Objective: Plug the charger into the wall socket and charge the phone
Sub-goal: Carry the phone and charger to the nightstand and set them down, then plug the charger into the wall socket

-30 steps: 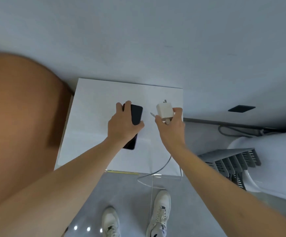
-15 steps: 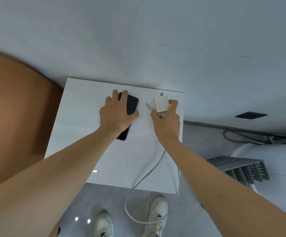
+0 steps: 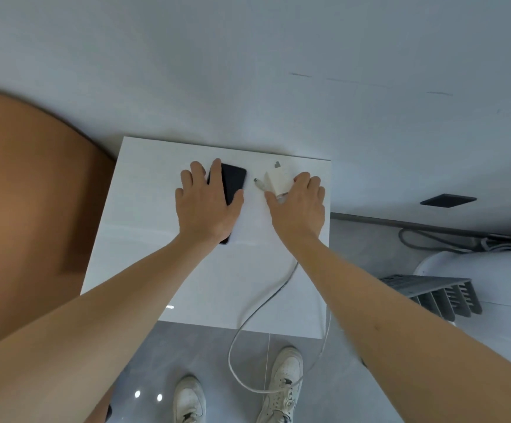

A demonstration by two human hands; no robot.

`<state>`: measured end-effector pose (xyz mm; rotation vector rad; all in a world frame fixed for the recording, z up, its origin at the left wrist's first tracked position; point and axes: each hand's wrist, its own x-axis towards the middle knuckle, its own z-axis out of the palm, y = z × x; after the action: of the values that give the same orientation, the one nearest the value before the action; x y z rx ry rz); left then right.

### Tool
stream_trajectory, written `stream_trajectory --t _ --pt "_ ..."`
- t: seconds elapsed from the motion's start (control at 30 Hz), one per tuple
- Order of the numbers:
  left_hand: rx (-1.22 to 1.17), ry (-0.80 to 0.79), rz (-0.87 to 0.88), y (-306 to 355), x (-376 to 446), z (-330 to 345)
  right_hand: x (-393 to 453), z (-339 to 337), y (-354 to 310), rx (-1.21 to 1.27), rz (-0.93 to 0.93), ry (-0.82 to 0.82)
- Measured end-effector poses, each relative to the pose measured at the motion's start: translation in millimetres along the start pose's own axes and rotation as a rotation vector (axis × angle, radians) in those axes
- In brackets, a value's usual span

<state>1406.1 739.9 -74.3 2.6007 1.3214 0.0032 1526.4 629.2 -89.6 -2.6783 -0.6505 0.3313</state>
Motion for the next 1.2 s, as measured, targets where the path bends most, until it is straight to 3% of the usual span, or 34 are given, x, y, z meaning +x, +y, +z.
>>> stream_trajectory --t 0.1,0.2,0.33,0.47,0.7,0.93,1.2 --pt "-0.051 0.070 0.136 5 -25 -9 0 -4 4 0.088 -0.013 -0.066" --pt "-0.232 0.007 0.261 16 -59 -10 -1 -11 11 0.173 -0.037 -0.104" --pt "-0.282 -0.103 0.329 29 -89 2 -1 -22 19 0.185 -0.085 -0.220" --pt "-0.241 -0.091 0.330 34 -92 20 2 -30 20 0.172 -0.115 -0.256" --pt "-0.177 0.028 0.410 28 -79 48 18 -20 13 0.039 -0.138 -0.180" --pt "-0.076 0.275 0.504 33 -74 77 30 -7 28 0.123 -0.194 -0.105" --pt "-0.123 0.380 0.523 30 -74 84 23 -15 38 0.244 -0.307 -0.080"
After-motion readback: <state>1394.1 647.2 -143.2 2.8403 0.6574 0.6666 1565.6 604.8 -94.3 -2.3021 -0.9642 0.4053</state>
